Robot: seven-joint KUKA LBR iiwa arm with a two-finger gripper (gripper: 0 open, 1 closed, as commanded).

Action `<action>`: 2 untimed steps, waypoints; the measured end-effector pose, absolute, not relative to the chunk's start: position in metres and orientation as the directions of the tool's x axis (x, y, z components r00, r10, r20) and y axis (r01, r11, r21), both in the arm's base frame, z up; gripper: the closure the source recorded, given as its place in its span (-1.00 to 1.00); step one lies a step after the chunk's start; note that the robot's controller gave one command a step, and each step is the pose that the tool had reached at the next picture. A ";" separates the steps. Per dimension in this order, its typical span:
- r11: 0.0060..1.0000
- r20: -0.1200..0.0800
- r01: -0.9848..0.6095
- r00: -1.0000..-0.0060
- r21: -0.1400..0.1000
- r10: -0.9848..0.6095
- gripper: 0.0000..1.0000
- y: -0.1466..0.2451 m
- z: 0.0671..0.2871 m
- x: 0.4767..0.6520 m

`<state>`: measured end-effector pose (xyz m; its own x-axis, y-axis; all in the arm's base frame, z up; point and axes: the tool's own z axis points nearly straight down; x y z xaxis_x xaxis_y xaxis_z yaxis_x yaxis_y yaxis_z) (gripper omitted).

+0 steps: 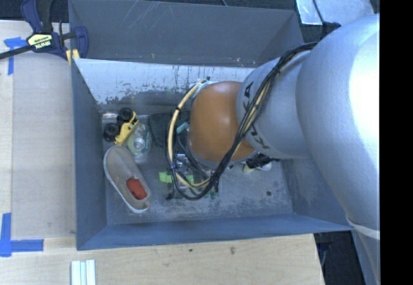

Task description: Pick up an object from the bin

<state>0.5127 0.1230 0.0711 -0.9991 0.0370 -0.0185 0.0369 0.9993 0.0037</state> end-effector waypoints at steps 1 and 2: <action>0.999 -0.018 0.037 -0.999 0.004 0.038 1.00 0.123 0.071 0.513; 1.000 -0.021 -0.004 -1.000 0.003 -0.004 1.00 0.128 0.155 0.509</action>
Offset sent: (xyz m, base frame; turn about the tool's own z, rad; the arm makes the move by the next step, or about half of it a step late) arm -0.0041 0.0055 0.0834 -0.0425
